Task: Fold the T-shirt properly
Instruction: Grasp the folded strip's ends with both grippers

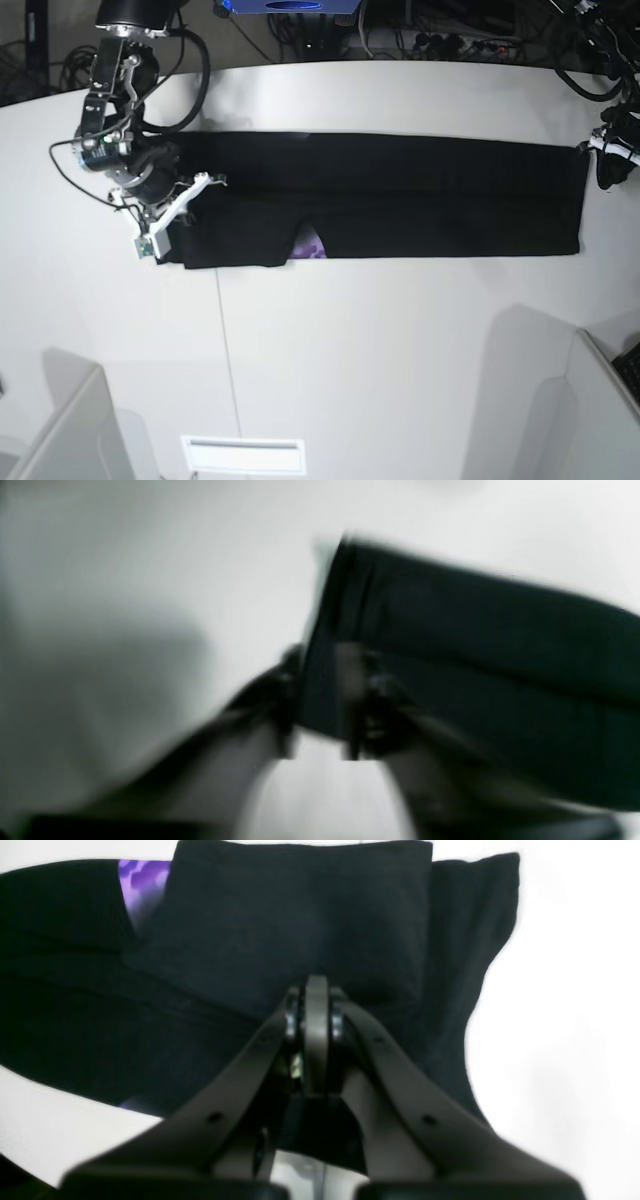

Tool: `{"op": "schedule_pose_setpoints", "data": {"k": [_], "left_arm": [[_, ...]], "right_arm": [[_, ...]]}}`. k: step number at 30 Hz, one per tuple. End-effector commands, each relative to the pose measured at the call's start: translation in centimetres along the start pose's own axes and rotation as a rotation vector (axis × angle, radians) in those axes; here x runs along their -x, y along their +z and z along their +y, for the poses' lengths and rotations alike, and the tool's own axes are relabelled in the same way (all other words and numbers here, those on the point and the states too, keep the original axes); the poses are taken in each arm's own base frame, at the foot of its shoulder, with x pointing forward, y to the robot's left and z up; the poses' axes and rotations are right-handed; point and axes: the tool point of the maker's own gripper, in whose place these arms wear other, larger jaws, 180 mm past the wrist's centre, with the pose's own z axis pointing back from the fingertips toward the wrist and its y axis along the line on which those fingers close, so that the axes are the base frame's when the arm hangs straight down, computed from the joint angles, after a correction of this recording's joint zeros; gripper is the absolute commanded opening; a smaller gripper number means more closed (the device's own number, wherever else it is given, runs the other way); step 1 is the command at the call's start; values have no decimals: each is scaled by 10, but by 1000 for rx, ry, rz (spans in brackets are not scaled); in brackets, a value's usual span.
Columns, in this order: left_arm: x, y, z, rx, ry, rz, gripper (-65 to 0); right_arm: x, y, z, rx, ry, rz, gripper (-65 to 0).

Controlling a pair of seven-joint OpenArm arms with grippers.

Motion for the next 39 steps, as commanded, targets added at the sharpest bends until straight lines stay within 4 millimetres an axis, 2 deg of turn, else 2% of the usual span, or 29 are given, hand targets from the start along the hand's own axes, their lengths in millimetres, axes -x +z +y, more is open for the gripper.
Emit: {"op": "schedule_pose_setpoints", "data": {"k": [1, 3, 5, 7, 8, 13, 17, 23, 26, 30, 31, 33, 39], "left_arm": [[-18, 1, 5, -1, -1, -60, -402], [-11, -6, 5, 7, 29, -47, -252], [-13, -15, 5, 15, 61, -54, -142], [-12, -24, 5, 23, 99, -51, -71], [-12, -29, 5, 27, 115, -53, -58], [-13, -56, 8, 55, 196, -34, -56], [-15, -78, 3, 93, 180, 2, -56], [0, -104, -13, 145, 160, 55, -56], [9, -111, -18, 158, 176, 85, -56], [10, -112, -21, 163, 180, 86, -59], [12, -112, -21, 162, 183, 90, -64], [14, -112, -21, 162, 184, 95, -132], [16, -111, -19, 158, 183, 99, -499]], "right_arm": [[-15, 4, 1, -7, 10, -50, -650], [-14, 4, 2, -7, 11, -49, -650], [-14, 3, 1, -8, 11, -47, -650], [-11, 3, 2, -8, 9, -41, -650], [-9, 3, 2, -8, 8, -37, -650], [-1, 4, 2, -8, 3, -21, -650], [5, 4, 1, -6, 2, -10, -650], [6, 4, 1, -7, 1, -7, -650], [6, 4, 2, -7, -1, -7, -650], [6, 4, 2, -7, -1, -7, -650], [6, 4, 2, -7, -1, -7, -650], [6, 4, 2, -7, -1, -7, -650], [10, 6, 2, -6, -3, -2, -650]]}}
